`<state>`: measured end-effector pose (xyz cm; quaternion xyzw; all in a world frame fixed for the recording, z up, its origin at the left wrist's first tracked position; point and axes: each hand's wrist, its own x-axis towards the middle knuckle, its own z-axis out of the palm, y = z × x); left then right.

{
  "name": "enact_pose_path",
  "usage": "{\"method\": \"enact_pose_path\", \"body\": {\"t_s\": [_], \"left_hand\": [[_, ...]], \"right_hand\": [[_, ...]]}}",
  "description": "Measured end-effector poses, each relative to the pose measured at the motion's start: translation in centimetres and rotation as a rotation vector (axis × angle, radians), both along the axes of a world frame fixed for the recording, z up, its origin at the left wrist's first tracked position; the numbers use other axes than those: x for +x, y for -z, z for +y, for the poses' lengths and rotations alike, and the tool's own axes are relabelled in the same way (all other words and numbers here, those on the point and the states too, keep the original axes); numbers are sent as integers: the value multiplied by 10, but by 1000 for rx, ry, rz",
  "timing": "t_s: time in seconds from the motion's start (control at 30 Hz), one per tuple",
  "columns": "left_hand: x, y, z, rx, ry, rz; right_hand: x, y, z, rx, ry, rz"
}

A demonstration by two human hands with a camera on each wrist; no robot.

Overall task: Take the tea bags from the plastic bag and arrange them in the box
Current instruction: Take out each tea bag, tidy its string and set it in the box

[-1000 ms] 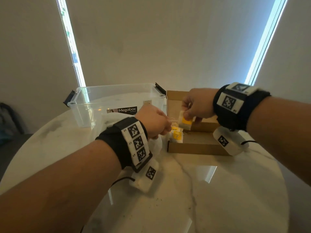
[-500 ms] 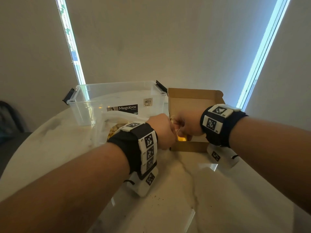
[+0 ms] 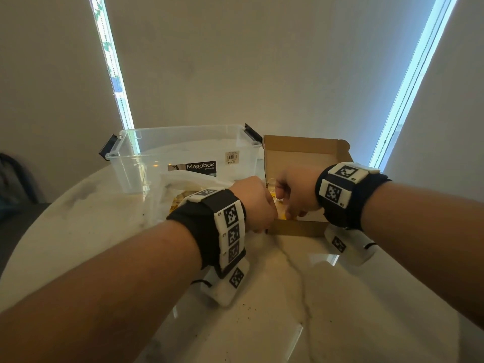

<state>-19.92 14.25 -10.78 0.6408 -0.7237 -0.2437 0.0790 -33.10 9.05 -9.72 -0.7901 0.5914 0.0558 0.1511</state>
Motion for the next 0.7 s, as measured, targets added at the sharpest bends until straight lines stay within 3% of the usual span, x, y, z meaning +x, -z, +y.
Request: {"method": "enact_pose_path", "body": {"t_s": [0.1,0.2,0.33,0.43,0.57,0.7], "left_hand": [[-1,0,2,9,-7,33],[1,-1,3,2,-15,54],[1,-2,4,34,-7,68],[3,-2,5,73,-35,164],[11,-8,1,121,-211,539],[23,-22,-1,390,-467,1229]], "right_hand": [[-1,2,-1,-79,-15,17],[0,-1,1,20,2,-39],[0,-3,5,-6,-28,-66],[0,-5,6,35,-6,-98],[-7,-26,6,-83,107,-224],[-14,-62,10,-235,144,-357]]}}
